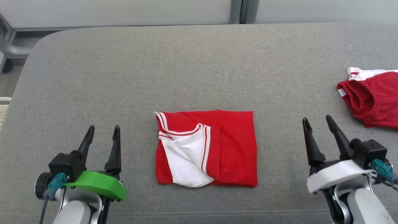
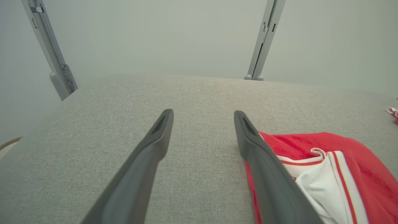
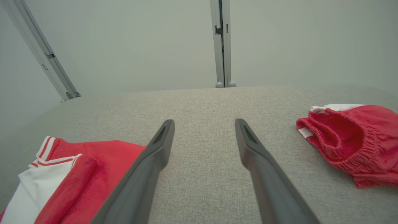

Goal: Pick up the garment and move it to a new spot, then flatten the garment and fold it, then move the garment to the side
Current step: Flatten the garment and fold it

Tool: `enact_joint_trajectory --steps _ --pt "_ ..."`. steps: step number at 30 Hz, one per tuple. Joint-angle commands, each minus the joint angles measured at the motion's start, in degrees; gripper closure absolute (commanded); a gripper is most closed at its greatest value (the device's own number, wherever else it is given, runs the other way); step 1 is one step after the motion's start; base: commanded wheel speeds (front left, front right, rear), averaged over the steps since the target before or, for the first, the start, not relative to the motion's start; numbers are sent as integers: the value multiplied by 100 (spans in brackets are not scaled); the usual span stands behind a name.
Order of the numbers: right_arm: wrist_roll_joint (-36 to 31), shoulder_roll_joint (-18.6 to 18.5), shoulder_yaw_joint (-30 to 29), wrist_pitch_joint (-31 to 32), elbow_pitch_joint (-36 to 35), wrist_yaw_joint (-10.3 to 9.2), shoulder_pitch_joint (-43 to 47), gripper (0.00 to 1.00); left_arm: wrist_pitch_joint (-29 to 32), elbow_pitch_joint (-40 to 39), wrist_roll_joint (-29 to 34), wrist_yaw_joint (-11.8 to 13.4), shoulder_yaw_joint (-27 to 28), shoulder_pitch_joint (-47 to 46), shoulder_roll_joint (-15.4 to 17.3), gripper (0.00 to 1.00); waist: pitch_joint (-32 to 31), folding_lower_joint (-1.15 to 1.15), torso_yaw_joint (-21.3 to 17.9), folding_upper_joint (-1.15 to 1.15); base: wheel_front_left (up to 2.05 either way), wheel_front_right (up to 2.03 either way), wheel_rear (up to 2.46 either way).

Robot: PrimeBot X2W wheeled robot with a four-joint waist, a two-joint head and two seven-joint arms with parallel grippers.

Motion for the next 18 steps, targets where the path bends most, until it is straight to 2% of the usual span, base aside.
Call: enact_joint_trajectory --steps 1,18 --pt "-51 -12 -2 26 -19 1 117 0 40 -32 52 49 3 125 78 0 -92 0 -39 0 0 0 0" --pt "-98 23 -77 408 -377 1 646 0 395 -586 -6 333 -54 517 216 0 -299 0 -26 0 0 0 0"
